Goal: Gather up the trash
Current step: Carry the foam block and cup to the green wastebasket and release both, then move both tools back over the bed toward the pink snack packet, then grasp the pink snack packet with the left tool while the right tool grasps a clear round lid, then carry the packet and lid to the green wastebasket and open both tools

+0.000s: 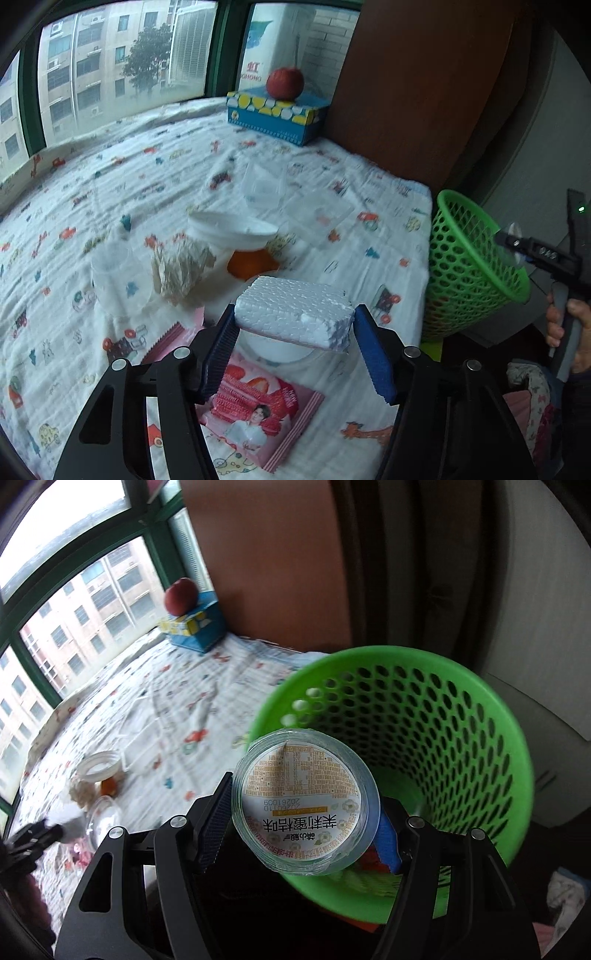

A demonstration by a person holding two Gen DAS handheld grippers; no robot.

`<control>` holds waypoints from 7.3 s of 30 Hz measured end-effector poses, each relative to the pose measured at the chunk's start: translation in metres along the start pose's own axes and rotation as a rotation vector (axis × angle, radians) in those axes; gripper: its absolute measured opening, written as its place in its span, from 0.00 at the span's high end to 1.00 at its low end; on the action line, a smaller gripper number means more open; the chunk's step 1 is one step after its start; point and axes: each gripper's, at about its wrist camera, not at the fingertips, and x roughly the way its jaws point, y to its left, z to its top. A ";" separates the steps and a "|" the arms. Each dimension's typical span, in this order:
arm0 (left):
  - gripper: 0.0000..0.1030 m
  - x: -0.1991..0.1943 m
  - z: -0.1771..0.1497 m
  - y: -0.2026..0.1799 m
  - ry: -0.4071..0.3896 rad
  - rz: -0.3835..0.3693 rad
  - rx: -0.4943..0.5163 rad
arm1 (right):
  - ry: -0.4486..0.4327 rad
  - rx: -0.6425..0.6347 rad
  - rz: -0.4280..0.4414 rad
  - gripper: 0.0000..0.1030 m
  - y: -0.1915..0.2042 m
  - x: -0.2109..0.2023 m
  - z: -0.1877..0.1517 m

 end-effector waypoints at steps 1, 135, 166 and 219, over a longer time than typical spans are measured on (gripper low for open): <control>0.41 -0.005 0.005 -0.005 -0.014 -0.008 0.009 | 0.000 0.002 -0.006 0.36 -0.003 0.001 0.000; 0.52 0.014 -0.061 0.093 0.171 0.133 -0.330 | 0.220 -0.378 0.369 0.29 0.219 0.090 -0.048; 0.97 -0.047 -0.040 0.129 0.007 0.182 -0.361 | 0.222 -0.665 0.375 0.09 0.274 0.097 -0.091; 0.97 0.020 0.114 -0.133 -0.017 -0.127 0.106 | 0.012 -0.031 0.004 0.10 -0.041 0.012 -0.008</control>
